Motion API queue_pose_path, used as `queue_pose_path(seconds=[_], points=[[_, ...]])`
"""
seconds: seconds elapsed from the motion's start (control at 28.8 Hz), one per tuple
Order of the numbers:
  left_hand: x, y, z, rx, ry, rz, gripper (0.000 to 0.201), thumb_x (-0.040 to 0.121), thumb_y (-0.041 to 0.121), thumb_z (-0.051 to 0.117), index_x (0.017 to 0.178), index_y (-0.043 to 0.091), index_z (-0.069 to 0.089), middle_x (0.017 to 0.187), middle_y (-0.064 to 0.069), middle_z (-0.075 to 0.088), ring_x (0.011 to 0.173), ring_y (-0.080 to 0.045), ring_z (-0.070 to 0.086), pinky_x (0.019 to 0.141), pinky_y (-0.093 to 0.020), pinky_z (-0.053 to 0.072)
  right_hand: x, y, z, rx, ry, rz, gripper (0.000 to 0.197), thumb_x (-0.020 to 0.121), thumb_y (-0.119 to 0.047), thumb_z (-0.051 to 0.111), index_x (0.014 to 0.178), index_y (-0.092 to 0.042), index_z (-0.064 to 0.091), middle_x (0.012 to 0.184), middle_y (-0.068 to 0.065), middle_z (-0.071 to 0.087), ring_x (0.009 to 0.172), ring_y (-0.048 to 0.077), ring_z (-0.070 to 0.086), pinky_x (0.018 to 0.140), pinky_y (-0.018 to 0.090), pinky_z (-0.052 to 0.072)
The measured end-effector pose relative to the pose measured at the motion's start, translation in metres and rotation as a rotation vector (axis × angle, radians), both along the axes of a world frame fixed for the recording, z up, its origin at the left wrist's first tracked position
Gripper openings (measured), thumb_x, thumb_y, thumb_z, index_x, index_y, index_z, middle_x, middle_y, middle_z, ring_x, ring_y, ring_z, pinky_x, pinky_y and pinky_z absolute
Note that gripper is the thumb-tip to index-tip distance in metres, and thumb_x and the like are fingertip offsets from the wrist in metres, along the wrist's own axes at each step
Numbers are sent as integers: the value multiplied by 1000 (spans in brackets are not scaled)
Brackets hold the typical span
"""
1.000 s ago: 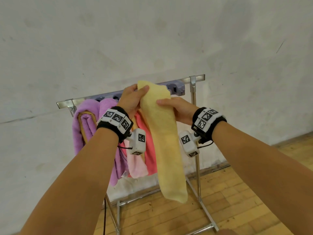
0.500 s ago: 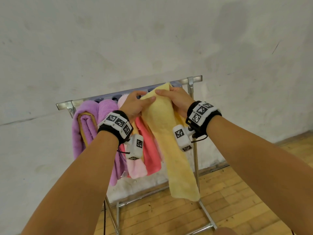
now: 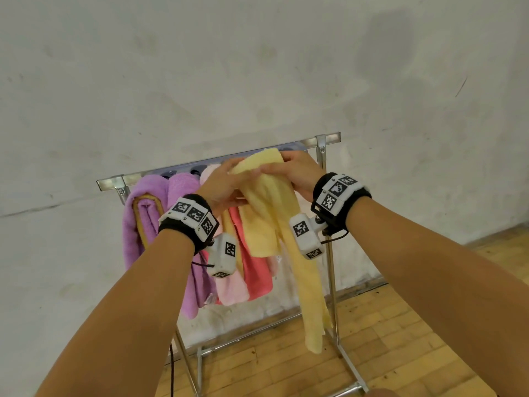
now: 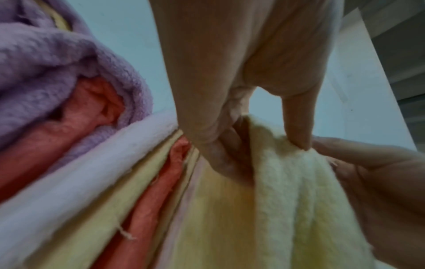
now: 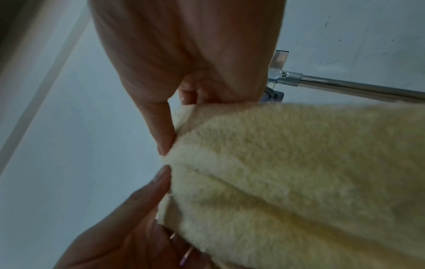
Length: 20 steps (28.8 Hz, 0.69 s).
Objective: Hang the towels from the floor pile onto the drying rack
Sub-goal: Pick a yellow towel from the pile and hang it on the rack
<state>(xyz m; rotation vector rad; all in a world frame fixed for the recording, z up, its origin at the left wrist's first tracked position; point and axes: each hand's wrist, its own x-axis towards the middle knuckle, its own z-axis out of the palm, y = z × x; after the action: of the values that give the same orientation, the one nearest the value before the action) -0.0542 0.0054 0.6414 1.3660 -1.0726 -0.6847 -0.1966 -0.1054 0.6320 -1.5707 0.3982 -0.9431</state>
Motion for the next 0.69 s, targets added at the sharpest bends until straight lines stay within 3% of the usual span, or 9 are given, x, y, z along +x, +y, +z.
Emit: queue_pose_path(seconds=[0.1,0.21,0.31,0.42,0.56,0.66,0.69], points=[[-1,-2,-3,-48,6,-2,53,85,9,74,132,25,55,111,-13,65,86,-23,67,76,-39,61,3,0,1,29,4,9,34,83,-15,76,113,-1,69,110,18,72,103,33,70,91,48,57],[4,-3,3,-150,82,56,47,85,6,72,127,24,60,99,-12,65,71,-18,66,59,-32,58,-1,4,-4,79,115,100,33,89,-17,69,120,-7,67,111,9,73,96,20,71,81,33,58],[9,-2,5,-197,130,107,39,88,6,69,123,21,63,76,-4,62,55,-11,60,48,-23,49,-5,5,-8,51,184,103,36,86,-14,72,121,-6,66,111,7,72,95,18,69,82,31,55],[13,-3,1,-140,130,87,33,90,4,54,117,20,68,74,0,56,65,-14,53,58,-27,51,-6,2,-5,17,111,54,33,84,-13,76,115,-7,67,109,8,73,96,21,71,79,33,58],[2,1,-6,2,207,-59,52,83,0,37,123,20,64,71,-4,52,66,-21,55,79,-42,58,-1,-3,2,48,12,-32,34,82,-17,78,113,-5,67,106,10,73,94,22,70,76,33,57],[1,0,-9,26,84,-82,61,83,-11,36,126,23,63,57,-4,41,59,-17,48,76,-40,57,3,-8,-1,23,73,-103,38,82,-22,79,114,-7,67,108,9,72,97,22,70,80,35,58],[2,-2,-10,27,40,-92,68,78,-17,36,126,23,64,62,-5,46,62,-18,50,75,-39,56,3,-10,-3,27,81,-114,39,81,-24,80,114,-8,67,109,9,72,99,23,70,83,37,58]])
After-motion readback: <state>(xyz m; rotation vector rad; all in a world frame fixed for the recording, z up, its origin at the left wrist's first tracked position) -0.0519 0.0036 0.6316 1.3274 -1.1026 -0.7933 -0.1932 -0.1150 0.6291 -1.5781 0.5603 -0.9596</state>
